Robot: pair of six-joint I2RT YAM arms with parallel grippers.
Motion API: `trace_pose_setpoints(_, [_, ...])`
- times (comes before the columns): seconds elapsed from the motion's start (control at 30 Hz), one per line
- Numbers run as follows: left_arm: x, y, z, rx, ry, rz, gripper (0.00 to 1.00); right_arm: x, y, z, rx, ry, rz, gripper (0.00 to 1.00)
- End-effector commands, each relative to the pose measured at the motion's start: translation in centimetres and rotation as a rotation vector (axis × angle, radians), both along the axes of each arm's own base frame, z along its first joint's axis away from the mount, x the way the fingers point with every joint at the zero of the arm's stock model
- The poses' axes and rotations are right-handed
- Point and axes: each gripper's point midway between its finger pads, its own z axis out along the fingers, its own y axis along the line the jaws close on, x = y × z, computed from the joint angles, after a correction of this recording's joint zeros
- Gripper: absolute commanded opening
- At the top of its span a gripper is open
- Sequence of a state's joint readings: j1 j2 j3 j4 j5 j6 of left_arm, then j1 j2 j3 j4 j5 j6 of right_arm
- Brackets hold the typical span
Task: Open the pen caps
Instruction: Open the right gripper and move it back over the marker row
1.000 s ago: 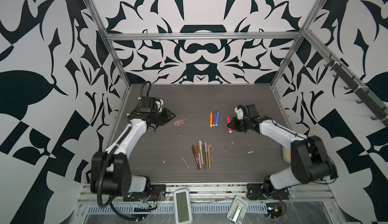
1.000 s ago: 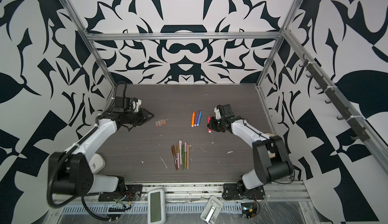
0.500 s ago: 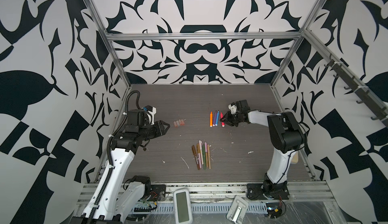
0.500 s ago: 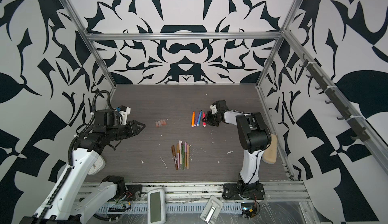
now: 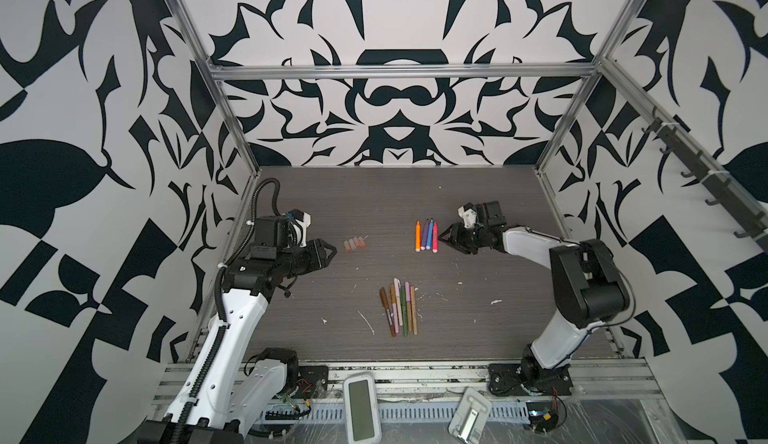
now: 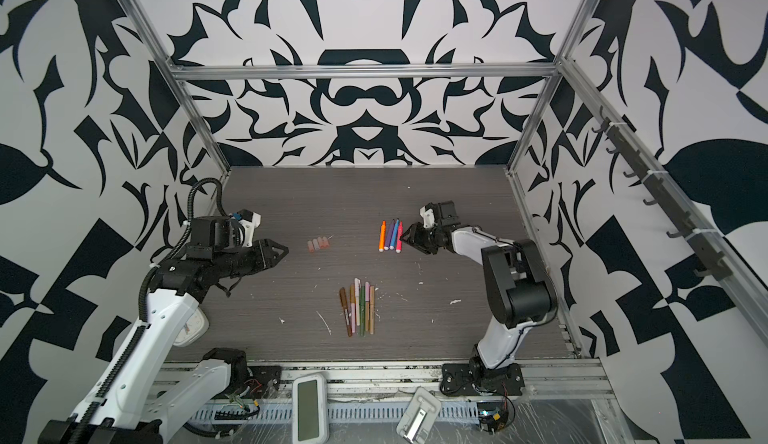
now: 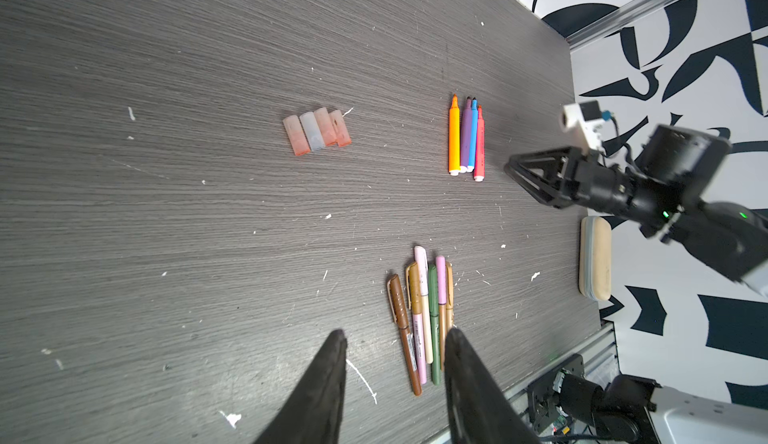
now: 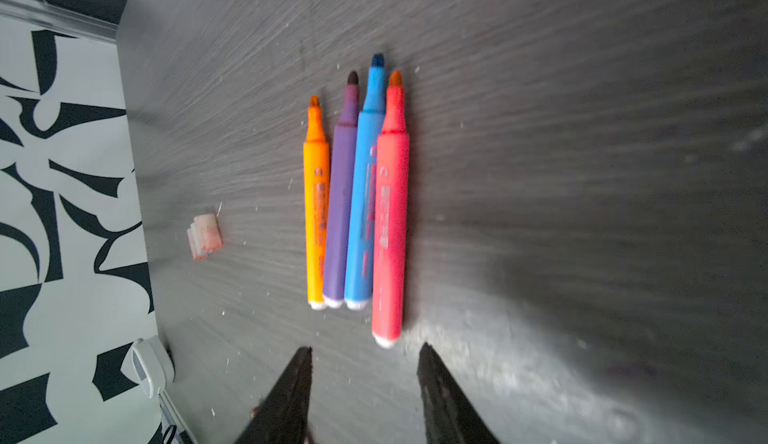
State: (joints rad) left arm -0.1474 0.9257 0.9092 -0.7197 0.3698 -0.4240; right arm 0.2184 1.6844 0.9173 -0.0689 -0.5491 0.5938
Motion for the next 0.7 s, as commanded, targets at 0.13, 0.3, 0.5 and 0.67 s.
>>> trace_pose_setpoints(0.13, [-0.2, -0.2, -0.7, 0.005, 0.032, -0.015, 0.43, -8.9, 0.3, -1.0, -0.144, 0.014, 0.087, 0.43])
trace_pose_setpoints(0.3, [-0.3, 0.0, -0.6, 0.009, 0.028, -0.003, 0.43, -16.0, 4.8, -2.6, -0.168, 0.008, 0.170, 0.42])
trace_pose_setpoints(0.5, [-0.6, 0.5, -0.2, 0.022, 0.002, 0.022, 0.43, -20.5, 9.1, -2.7, -0.198, -0.054, 0.210, 0.40])
trace_pose_setpoints(0.67, [-0.6, 0.6, -0.1, 0.024, -0.002, 0.024, 0.43, -21.7, 9.8, -3.4, -0.358, -0.072, 0.228, 0.34])
